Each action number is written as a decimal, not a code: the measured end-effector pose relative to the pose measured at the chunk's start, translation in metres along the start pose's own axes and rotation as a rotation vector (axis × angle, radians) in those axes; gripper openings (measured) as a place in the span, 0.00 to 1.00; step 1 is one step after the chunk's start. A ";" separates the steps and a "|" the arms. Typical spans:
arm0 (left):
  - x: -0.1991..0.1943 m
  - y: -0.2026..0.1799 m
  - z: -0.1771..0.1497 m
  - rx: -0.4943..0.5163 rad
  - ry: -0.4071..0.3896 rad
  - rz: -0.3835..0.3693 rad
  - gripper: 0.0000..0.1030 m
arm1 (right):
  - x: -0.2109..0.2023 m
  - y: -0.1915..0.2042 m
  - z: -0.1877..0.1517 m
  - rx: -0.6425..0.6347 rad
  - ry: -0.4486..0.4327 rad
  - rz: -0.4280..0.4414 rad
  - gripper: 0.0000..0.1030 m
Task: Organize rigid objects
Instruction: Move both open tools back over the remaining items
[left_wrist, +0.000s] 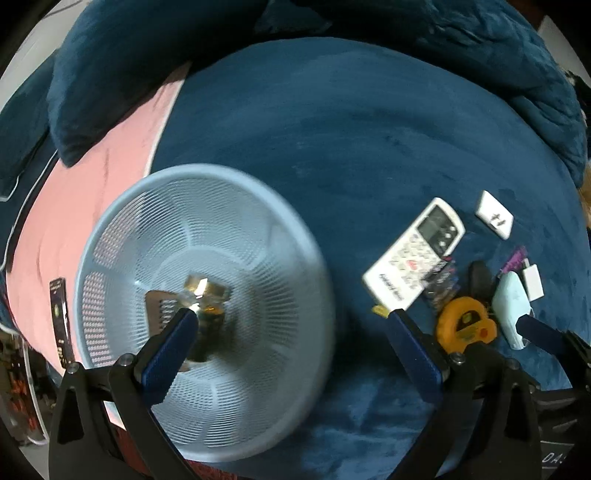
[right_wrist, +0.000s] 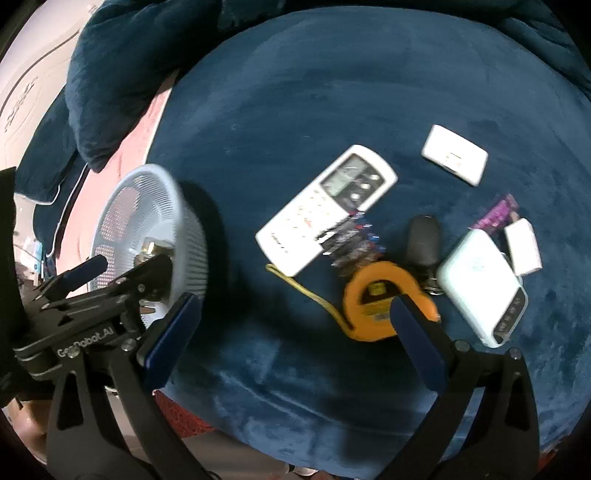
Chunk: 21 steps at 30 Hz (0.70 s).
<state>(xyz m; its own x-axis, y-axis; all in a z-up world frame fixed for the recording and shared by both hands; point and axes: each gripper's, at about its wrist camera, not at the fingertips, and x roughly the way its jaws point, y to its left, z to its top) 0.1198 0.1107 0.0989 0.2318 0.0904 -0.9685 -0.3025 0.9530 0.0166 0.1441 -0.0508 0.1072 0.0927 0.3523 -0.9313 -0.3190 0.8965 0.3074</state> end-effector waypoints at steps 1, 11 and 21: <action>0.000 -0.005 0.001 0.008 -0.001 -0.002 0.99 | -0.001 -0.005 0.001 0.006 0.001 0.001 1.00; 0.008 -0.068 0.014 0.112 0.007 -0.033 0.99 | -0.016 -0.062 0.014 0.072 -0.007 -0.033 1.00; 0.038 -0.106 0.024 0.132 0.084 -0.098 0.99 | -0.016 -0.124 0.024 0.152 0.021 -0.045 1.00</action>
<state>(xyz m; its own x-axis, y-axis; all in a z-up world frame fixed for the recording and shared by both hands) 0.1826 0.0199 0.0667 0.1743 -0.0243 -0.9844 -0.1573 0.9862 -0.0522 0.2046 -0.1608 0.0883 0.0830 0.3068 -0.9482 -0.1684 0.9421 0.2901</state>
